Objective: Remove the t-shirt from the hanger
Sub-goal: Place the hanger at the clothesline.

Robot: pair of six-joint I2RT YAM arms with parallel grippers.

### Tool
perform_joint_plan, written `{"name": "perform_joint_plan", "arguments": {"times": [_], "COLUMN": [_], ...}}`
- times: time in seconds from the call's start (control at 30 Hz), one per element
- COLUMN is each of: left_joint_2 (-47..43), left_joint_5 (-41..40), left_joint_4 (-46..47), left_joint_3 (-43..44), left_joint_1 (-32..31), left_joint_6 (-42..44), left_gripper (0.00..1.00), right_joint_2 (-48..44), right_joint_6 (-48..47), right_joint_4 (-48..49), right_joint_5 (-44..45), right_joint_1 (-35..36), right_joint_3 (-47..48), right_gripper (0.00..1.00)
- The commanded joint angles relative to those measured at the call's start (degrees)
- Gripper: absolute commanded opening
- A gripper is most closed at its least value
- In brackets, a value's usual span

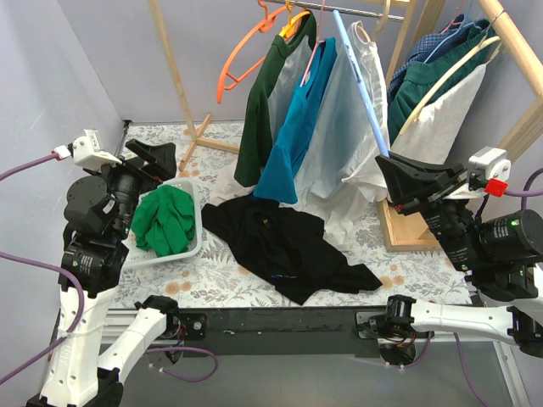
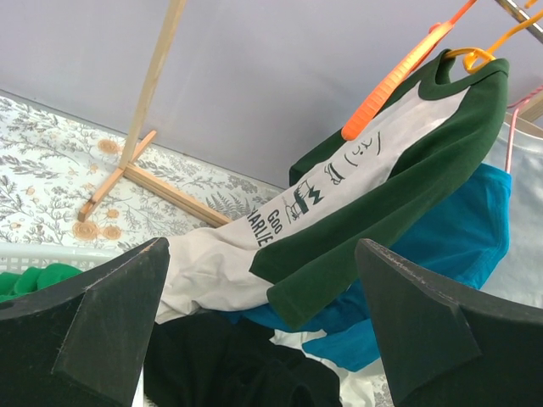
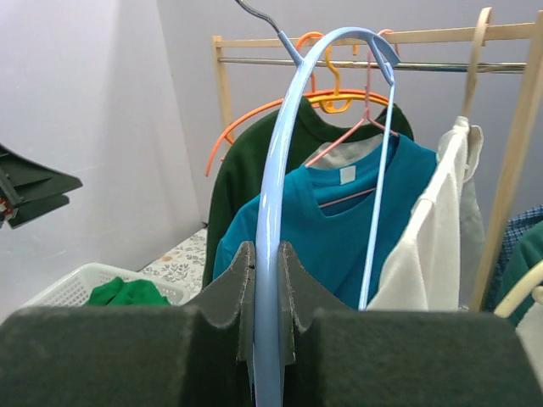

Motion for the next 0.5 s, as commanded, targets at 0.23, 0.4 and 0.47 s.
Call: {"name": "perform_joint_plan", "arguments": {"times": [0.23,0.4,0.47], "left_joint_2": [0.0,-0.18,-0.36], "left_joint_5": [1.1,1.8,1.98], "left_joint_4": [-0.06,-0.67,-0.68], "left_joint_3": [-1.32,-1.32,-1.49], "left_joint_1": [0.18,0.27,0.18], "left_joint_6": [-0.17,-0.43,-0.43], "left_gripper": [0.93,0.93,0.93], "right_joint_2": [-0.93,1.44,2.49], "right_joint_6": [-1.35,-2.13,-4.15], "right_joint_4": [9.39,17.54,20.72], "right_joint_5": [7.34,9.88,11.2], "right_joint_1": [0.14,0.14,0.14], "right_joint_3": [-3.89,-7.93,-9.16], "right_gripper": [0.01,0.01,0.01]}}
